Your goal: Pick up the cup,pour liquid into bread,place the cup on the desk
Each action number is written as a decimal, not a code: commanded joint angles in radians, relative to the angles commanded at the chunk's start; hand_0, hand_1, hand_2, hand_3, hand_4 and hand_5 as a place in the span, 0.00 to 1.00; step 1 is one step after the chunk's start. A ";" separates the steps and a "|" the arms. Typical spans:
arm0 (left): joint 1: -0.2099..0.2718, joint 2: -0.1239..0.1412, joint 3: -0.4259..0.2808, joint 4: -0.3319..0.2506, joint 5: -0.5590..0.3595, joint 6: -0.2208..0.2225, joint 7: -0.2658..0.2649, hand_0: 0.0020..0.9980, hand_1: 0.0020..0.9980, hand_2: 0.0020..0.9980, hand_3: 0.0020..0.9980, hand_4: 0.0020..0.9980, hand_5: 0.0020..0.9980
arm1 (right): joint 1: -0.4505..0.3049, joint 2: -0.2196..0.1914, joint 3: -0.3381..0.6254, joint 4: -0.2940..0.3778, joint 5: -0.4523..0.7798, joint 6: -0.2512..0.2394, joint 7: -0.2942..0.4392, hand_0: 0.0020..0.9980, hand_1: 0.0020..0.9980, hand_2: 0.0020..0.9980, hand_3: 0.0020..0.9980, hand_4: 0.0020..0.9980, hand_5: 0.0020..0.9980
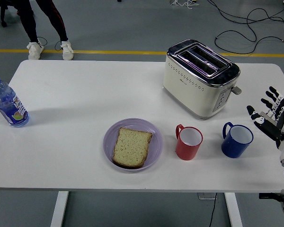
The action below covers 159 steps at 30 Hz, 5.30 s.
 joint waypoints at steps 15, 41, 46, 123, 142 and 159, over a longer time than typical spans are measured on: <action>-0.003 0.000 -0.007 0.000 0.008 0.000 0.002 0.67 0.71 0.74 0.66 0.43 0.93 | 0.006 0.005 0.013 -0.005 0.007 0.000 0.000 0.89 0.79 0.87 0.90 0.83 0.22; -0.004 0.002 -0.056 0.000 0.054 0.000 0.007 0.68 0.71 0.74 0.67 0.43 0.94 | -0.021 -0.008 0.228 0.104 0.384 0.138 -0.130 0.76 0.69 0.74 0.75 0.73 0.25; -0.003 0.003 -0.057 0.000 0.052 0.000 0.007 0.68 0.71 0.74 0.67 0.43 0.94 | -0.020 0.000 0.326 0.113 0.591 0.185 -0.200 0.76 0.69 0.74 0.75 0.73 0.25; 0.023 -0.006 -0.006 0.000 0.043 -0.003 0.012 0.67 0.71 0.74 0.66 0.42 0.94 | -0.013 0.052 0.313 -0.127 1.197 0.369 -0.332 0.70 0.64 0.67 0.61 0.44 0.16; 0.035 -0.004 0.021 0.000 0.020 -0.003 0.006 0.67 0.71 0.74 0.66 0.43 0.94 | -0.024 0.054 0.320 -0.129 1.198 0.370 -0.334 0.70 0.64 0.67 0.61 0.45 0.16; 0.036 -0.004 0.023 0.000 0.015 -0.004 0.005 0.67 0.71 0.74 0.67 0.43 0.94 | -0.020 0.055 0.322 -0.128 1.204 0.373 -0.335 0.70 0.65 0.67 0.61 0.47 0.19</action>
